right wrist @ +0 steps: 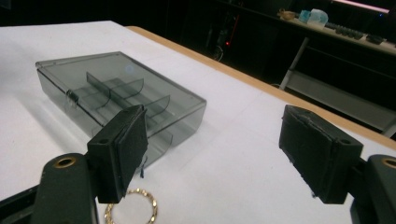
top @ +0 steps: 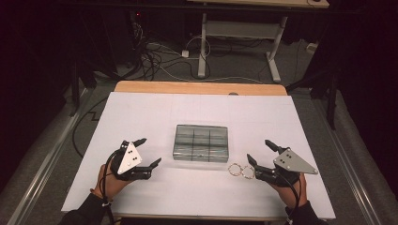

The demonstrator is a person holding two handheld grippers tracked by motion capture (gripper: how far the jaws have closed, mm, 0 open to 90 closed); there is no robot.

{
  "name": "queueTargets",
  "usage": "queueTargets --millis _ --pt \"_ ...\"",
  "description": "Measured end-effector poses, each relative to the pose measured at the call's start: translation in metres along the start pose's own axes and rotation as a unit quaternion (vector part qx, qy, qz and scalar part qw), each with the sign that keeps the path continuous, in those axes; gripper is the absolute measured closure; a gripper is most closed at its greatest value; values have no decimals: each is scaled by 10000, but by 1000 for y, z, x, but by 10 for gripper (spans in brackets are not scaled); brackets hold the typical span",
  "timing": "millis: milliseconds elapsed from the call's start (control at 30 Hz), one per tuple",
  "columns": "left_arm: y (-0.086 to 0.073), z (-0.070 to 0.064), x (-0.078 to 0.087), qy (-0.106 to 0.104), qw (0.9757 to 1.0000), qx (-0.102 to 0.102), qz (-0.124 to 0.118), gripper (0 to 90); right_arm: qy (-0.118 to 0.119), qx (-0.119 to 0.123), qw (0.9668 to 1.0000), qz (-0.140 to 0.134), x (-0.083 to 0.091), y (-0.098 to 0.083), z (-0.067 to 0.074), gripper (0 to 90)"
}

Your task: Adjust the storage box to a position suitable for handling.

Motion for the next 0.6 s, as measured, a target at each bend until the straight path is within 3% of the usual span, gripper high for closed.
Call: queueTargets --millis 433,533,600 --pt "-26 -14 10 -216 9990 115 385 176 138 106 9991 397 8 -29 10 264" --pt "-27 -18 9 -331 9983 169 450 176 341 224 9978 531 10 -33 13 437" --pt "-27 -20 8 -416 9976 163 520 176 374 261 9972 597 9 -34 14 468"
Point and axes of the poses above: each handheld gripper's, and its own axes: x roughly backward along the jaws, y roughly out of its top, z roughly to its left, the point moved 5 cm from there along -x, roughly forward along the jaws, and after that the axes turned 12 degrees about -x, right-handed, at the moved point
